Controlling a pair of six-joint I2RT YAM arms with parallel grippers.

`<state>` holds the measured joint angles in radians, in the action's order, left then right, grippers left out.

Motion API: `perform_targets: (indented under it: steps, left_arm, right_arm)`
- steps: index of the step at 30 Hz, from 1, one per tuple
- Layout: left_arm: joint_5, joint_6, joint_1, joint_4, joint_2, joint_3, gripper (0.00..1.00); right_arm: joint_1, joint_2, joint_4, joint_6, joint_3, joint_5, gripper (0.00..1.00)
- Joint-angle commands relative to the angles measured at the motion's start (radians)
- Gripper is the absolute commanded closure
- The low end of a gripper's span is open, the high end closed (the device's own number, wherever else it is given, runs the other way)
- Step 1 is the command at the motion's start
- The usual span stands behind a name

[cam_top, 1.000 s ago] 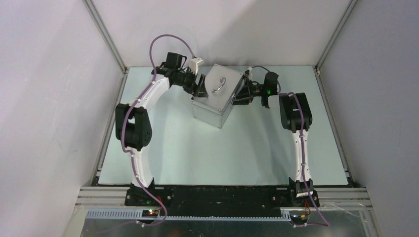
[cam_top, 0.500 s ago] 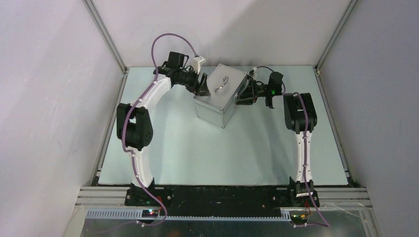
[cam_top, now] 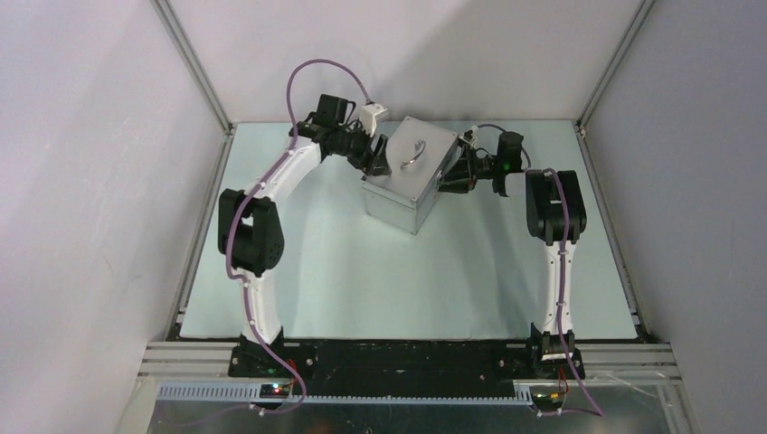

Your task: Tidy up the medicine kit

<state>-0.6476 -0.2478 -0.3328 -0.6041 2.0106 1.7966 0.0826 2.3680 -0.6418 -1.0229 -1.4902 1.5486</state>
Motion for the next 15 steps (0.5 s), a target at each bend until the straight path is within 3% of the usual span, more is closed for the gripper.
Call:
perform_targets:
  steps: [1,9,15]
  left_arm:
    - [0.062,-0.075,-0.035,-0.055,0.020,0.069,0.27]
    - [-0.152,-0.088,-0.050,-0.045,-0.018,0.167,0.20]
    - [-0.157,-0.074,-0.095,-0.045,0.053,0.117,0.20]
  right_arm:
    - [0.001,-0.050,0.010,0.041,-0.104,-0.030,0.46]
    - [0.006,-0.018,0.003,0.048,-0.132,-0.062,0.41]
    - [0.006,0.015,0.019,0.041,-0.159,-0.083,0.39]
